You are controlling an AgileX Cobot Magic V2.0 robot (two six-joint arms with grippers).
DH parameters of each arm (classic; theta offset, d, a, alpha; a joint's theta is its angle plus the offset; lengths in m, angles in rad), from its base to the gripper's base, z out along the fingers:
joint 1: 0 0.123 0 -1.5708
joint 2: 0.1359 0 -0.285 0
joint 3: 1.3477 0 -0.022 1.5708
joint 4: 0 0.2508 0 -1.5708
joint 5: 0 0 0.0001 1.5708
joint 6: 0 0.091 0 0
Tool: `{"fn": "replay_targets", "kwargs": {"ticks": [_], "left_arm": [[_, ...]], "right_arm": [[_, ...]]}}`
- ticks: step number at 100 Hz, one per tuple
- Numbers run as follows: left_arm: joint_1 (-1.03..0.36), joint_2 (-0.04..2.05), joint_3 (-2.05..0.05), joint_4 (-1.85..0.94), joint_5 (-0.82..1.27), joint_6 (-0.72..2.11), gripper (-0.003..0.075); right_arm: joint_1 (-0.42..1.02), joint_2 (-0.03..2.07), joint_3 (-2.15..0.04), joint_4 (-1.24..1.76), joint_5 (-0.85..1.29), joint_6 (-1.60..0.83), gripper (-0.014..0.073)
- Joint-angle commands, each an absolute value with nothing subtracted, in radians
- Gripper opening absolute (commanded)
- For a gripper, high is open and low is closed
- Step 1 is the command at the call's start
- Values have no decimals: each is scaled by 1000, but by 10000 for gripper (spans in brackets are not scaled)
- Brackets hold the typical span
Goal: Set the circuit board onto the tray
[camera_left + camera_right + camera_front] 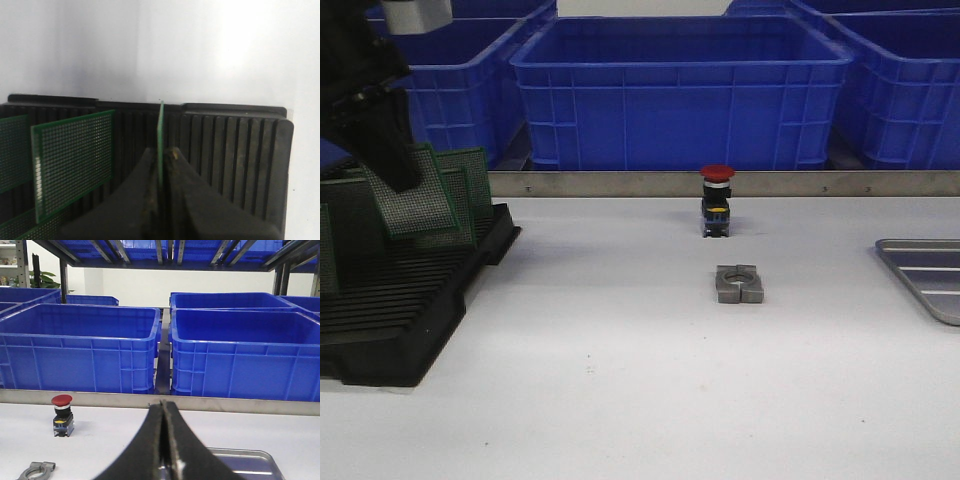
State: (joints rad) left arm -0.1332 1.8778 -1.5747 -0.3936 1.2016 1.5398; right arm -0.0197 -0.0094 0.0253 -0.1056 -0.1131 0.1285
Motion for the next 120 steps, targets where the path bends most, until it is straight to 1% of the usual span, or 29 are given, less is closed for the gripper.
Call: {"fn": "replay_targets", "kwargs": {"ticks": [1,14,27,44,57,80,89,100,112,120], "left_arm": [[-137,1828,-1640,-438,1277,1496,-18],[-145,1809,-1676,-500,1277,1476,-18],[-163,1780,-1678,-647,1277,1450,-18],[-230,1751,-1678,-802,1277,1357,-18],[-307,1751,-1678,-905,1277,1315,-18],[-456,1751,-1678,-935,1277,1315,-18],[-488,1751,-1678,-935,1277,1315,-18],[-507,1751,-1678,-935,1277,1315,-18],[-509,1751,-1678,-935,1277,1315,-18],[-509,1751,-1678,-935,1277,1315,-18]], "right_arm": [[-19,-29,13,-111,-196,126,-69],[-19,-29,13,-111,-196,126,-69],[-19,-29,13,-111,-196,126,-69],[-19,-29,13,-111,-196,126,-69],[-19,-29,13,-111,-196,126,-69],[-19,-29,13,-111,-196,126,-69],[-19,-29,13,-111,-196,126,-69],[-19,-29,13,-111,-207,126,-69],[-18,-29,8,-111,-275,133,-69],[-18,-24,-35,-111,-240,180,-69]]}}
